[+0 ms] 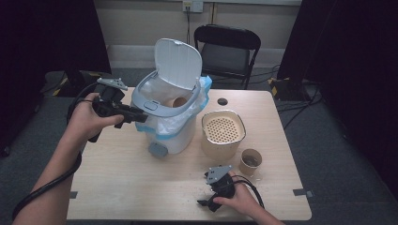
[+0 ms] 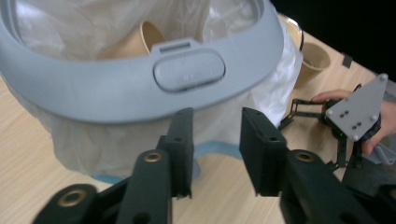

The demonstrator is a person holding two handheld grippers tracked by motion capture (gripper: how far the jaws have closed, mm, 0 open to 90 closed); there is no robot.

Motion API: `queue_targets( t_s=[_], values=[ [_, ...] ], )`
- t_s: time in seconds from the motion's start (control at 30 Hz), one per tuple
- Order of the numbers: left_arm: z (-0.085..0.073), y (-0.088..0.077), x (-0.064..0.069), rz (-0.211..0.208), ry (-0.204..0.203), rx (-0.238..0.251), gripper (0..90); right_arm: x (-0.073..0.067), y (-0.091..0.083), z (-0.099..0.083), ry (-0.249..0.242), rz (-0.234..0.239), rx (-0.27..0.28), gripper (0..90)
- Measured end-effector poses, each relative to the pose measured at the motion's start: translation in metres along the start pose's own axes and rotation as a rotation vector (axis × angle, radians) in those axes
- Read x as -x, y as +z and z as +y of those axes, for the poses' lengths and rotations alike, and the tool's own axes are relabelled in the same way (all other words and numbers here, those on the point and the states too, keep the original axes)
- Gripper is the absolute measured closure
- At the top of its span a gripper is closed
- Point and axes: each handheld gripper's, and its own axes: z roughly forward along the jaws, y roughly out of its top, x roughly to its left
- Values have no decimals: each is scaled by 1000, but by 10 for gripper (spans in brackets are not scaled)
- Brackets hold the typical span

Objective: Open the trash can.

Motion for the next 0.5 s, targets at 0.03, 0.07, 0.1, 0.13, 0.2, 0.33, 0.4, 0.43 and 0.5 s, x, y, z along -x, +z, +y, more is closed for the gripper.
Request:
queue_targets(
  t_s=[0.03,0.07,0.1,0.13,0.2,0.33,0.4,0.43,0.5],
  values=[
    [-2,1,1,3,-2,-2,605,0,0,0,0,0,0,0],
    [-4,1,1,-2,2,2,587,0,0,0,0,-2,1,0],
    [-6,1,1,-6,5,8,561,0,0,0,0,-2,1,0],
    [-8,2,2,0,4,9,535,0,0,0,0,-1,1,0],
    [-13,3,2,1,7,13,486,0,0,0,1,-2,1,0],
    [-21,8,1,4,2,7,406,0,0,0,0,-2,1,0],
    [-25,10,1,11,10,14,359,0,0,0,0,-2,1,0],
    [-27,12,1,5,7,18,347,0,0,0,1,-2,1,0],
    [-31,14,0,1,1,20,299,0,0,0,1,-2,1,0]
  ],
)
